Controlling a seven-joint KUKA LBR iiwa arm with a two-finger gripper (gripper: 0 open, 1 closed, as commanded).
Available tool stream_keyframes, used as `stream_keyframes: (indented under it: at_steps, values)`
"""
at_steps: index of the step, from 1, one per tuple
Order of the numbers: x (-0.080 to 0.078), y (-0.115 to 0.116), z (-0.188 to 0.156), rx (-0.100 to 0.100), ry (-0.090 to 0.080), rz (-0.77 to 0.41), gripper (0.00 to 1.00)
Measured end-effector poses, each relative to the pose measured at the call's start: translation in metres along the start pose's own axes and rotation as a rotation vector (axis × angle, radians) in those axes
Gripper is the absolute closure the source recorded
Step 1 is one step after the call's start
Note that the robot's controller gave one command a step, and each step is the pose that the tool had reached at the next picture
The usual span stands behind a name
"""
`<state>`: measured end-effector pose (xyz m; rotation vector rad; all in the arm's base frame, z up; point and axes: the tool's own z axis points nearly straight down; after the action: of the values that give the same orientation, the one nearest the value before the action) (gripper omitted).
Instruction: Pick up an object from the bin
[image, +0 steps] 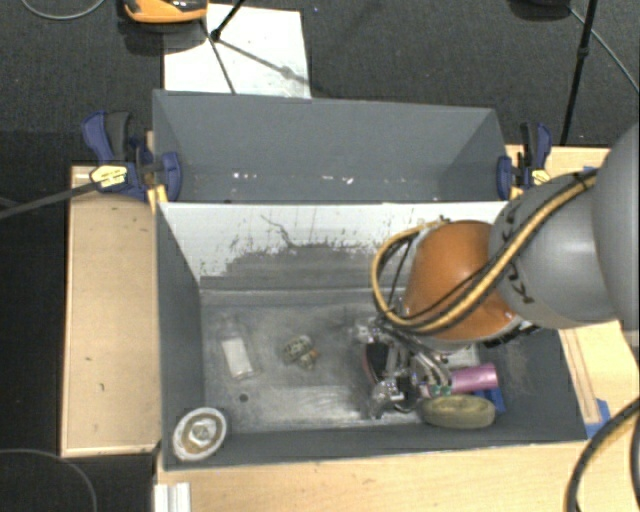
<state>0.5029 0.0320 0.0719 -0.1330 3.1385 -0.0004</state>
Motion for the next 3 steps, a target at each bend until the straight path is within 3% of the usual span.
stream_keyframes:
  at_steps: [1,2,3]
  values:
    - [0.007,-0.076,0.001,-0.002,-0.003,0.190,0.00]
    - [-0.001,-0.145,-0.038,-0.004,-0.004,0.088,0.00]
    - [0.011,-0.113,-0.001,-0.001,0.000,0.237,0.00]
